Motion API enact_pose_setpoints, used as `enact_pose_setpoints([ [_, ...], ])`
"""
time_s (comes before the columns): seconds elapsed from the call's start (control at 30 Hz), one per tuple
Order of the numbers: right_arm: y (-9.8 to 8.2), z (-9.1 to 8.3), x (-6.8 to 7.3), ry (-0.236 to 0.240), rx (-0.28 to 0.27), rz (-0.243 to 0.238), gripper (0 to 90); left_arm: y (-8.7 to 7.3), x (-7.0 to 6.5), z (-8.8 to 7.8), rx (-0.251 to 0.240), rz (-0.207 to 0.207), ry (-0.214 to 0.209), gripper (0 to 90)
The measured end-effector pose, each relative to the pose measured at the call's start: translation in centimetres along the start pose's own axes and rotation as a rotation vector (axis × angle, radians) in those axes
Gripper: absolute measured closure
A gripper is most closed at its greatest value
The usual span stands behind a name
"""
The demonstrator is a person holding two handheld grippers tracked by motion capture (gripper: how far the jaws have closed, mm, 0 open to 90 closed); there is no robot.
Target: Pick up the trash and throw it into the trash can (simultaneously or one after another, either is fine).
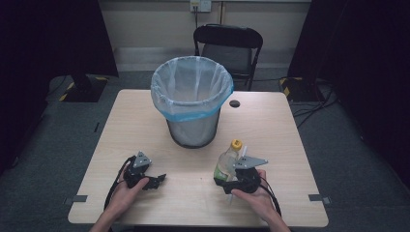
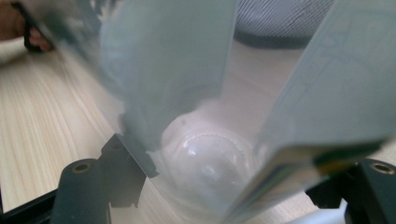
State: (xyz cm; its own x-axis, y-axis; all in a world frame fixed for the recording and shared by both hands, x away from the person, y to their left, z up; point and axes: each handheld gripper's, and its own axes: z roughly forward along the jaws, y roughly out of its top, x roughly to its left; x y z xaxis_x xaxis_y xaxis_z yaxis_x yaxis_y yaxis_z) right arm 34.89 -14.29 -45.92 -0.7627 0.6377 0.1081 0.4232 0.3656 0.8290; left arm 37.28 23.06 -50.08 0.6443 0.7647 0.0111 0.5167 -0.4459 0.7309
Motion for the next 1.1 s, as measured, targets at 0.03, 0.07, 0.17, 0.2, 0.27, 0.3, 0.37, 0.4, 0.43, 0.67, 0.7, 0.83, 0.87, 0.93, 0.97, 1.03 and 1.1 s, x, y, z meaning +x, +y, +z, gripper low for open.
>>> enact_pose_setpoints([
  [0.03,0.1,-0.1,0.0,0.0,-0.003,0.003,28.3,0.0,0.0,0.0,0.0,0.0,0.0,13.4],
  [0.07,0.3,-0.2,0.0,-0.002,-0.007,0.005,28.2,0.0,0.0,0.0,0.001,0.0,0.0,13.4],
  [0.17,0.8,-0.7,0.0,0.001,-0.026,0.008,28.2,0.0,0.0,0.0,0.0,0.0,-0.001,13.3],
  [0.2,0.8,-0.7,0.0,0.001,-0.026,0.008,28.2,0.0,0.0,0.0,0.0,0.0,0.0,13.3],
  [0.27,1.5,-1.1,0.0,0.009,-0.053,0.02,28.2,0.0,0.0,0.0,0.001,0.0,0.0,13.4],
  [0.3,1.5,-1.1,0.0,0.009,-0.053,0.02,28.2,0.0,0.0,0.0,0.0,0.0,0.0,13.4],
  [0.37,1.9,-1.3,0.1,0.013,-0.064,0.019,28.2,0.0,0.0,0.0,0.0,0.0,0.0,13.3],
  [0.4,2.3,-1.4,0.1,0.02,-0.071,0.015,28.2,0.0,0.0,0.0,0.0,0.0,0.001,13.4],
  [0.43,2.5,-1.4,0.2,0.029,-0.067,0.02,28.3,0.0,0.0,0.0,0.0,0.0,0.001,13.4],
  [0.67,3.6,-1.8,0.1,0.042,-0.096,0.021,28.3,0.0,0.0,0.0,0.001,0.001,0.002,13.4],
  [0.7,3.8,-2.0,0.1,0.041,-0.102,0.019,28.3,0.0,0.0,0.0,0.0,0.001,0.002,13.4],
  [0.83,4.4,-2.4,0.0,0.04,-0.119,0.027,28.2,0.0,0.0,0.0,0.0,0.0,0.001,13.4],
  [0.87,4.6,-2.5,0.0,0.04,-0.127,0.029,28.2,0.0,0.0,0.0,0.001,0.001,0.001,13.4],
  [0.93,5.2,-3.0,0.0,0.044,-0.137,0.033,28.3,0.0,0.0,0.0,0.0,0.001,0.001,13.4],
  [0.97,5.4,-3.2,0.0,0.045,-0.143,0.032,28.3,0.0,0.0,0.0,0.001,0.001,0.001,13.4],
  [1.03,5.9,-3.5,0.0,0.046,-0.156,0.024,28.2,0.0,0.0,0.0,0.001,0.001,0.002,13.4],
  [1.1,6.2,-3.8,0.0,0.05,-0.161,0.024,28.2,0.0,0.0,0.0,0.001,0.001,0.001,13.4],
])
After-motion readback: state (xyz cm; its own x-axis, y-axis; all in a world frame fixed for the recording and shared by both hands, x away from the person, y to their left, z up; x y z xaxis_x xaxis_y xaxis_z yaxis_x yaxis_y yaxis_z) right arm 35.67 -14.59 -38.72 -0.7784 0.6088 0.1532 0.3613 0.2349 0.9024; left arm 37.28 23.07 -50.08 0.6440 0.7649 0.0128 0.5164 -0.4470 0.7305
